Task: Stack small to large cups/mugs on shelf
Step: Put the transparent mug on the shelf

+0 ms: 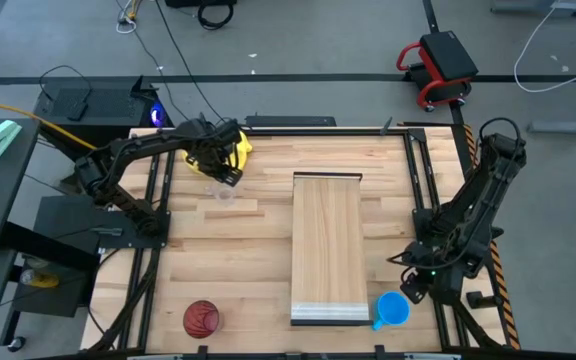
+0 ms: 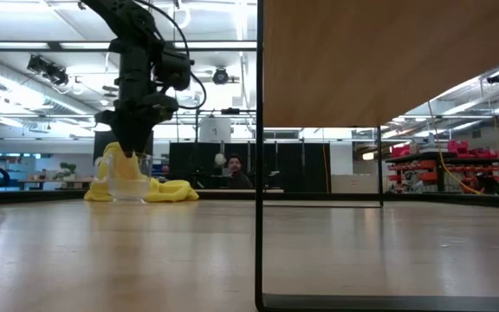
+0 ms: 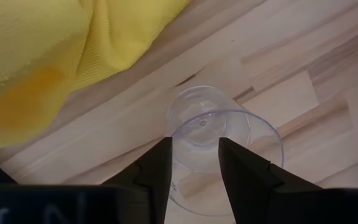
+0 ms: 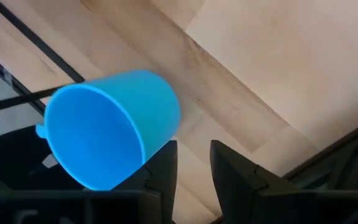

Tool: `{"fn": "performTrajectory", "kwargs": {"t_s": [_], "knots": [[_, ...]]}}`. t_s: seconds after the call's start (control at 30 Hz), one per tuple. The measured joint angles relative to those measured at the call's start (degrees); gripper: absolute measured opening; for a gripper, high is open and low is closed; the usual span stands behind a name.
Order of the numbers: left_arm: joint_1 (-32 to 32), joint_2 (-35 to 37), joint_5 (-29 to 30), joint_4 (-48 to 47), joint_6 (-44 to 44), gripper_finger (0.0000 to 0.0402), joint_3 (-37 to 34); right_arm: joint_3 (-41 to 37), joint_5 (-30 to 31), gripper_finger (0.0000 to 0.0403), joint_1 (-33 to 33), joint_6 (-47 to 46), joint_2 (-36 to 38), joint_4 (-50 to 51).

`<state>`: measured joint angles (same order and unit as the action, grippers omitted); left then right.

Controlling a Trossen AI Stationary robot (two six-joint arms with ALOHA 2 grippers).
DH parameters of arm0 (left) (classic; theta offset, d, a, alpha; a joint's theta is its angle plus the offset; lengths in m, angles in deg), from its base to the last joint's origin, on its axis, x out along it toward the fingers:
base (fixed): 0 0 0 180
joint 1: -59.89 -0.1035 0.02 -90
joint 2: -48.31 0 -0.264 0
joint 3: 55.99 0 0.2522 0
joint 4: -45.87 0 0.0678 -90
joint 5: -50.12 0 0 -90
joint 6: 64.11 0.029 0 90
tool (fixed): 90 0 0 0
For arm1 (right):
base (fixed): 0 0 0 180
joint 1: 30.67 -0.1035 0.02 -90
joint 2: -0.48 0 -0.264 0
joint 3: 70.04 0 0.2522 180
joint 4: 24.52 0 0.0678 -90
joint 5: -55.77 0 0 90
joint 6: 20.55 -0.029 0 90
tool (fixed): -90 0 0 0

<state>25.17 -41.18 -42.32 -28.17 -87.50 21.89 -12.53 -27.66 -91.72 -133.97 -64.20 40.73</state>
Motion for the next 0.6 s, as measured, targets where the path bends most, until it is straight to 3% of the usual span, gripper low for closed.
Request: {"fn": "performTrajectory", "kwargs": {"t_s": [0.6], "knots": [[4.5,0.0,-2.9,7.3,-3.0,0.0130,0.0,0.0,2.7,0.0103,0.0,1.1,0.3,0.1]]}}
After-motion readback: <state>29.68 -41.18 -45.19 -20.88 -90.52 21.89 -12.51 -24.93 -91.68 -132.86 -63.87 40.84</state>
